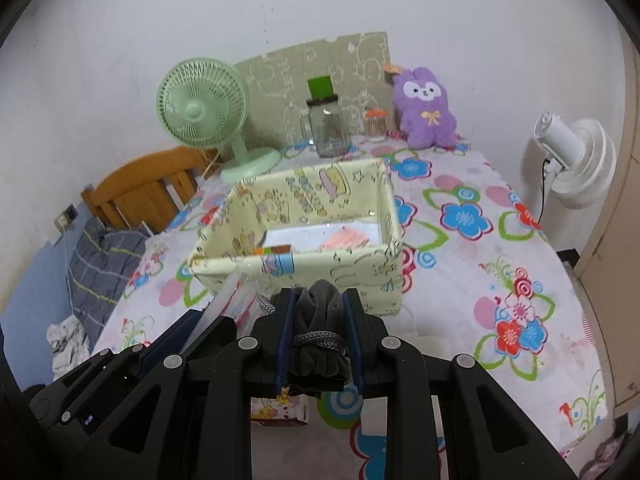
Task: Organize soft objects
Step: 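Lift straw bundle with left tool while right tool carries knit item to basket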
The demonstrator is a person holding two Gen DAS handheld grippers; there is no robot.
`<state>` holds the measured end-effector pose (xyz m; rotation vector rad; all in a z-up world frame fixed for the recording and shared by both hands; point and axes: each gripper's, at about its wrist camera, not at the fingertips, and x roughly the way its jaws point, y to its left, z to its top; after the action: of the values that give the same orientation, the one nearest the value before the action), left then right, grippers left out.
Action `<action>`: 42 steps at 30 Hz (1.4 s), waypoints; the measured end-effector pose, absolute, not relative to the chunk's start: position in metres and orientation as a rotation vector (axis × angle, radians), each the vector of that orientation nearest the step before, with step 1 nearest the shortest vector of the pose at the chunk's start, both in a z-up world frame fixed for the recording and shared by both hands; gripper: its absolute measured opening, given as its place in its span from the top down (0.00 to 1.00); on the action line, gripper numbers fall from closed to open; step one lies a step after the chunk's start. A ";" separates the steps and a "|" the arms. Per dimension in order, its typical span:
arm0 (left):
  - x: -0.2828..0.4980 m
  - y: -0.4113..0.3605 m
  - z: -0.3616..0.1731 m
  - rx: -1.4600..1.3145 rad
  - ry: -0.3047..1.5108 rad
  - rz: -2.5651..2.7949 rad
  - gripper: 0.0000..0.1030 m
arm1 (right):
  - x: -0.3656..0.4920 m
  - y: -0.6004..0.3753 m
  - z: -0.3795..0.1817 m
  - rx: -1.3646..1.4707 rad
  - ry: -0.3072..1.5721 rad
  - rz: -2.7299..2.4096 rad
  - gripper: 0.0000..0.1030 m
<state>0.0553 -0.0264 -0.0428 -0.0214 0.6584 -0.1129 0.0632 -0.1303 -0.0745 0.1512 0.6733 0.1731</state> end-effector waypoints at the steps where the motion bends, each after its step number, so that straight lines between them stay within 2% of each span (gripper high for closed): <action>1: 0.055 -0.027 -0.041 -0.021 0.656 -0.115 0.86 | 0.062 -0.131 -0.072 0.151 0.670 0.172 0.73; 19: 0.047 -0.038 -0.001 -0.005 0.578 -0.145 0.86 | 0.047 -0.144 -0.028 0.159 0.589 0.154 0.73; 42: 0.090 -0.027 0.004 -0.020 0.567 -0.160 0.86 | 0.089 -0.132 -0.017 0.151 0.581 0.137 0.73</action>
<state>0.0904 -0.0270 0.0040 -0.0203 0.5668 -0.1597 0.0885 -0.1320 -0.0171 0.1506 0.5809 0.1365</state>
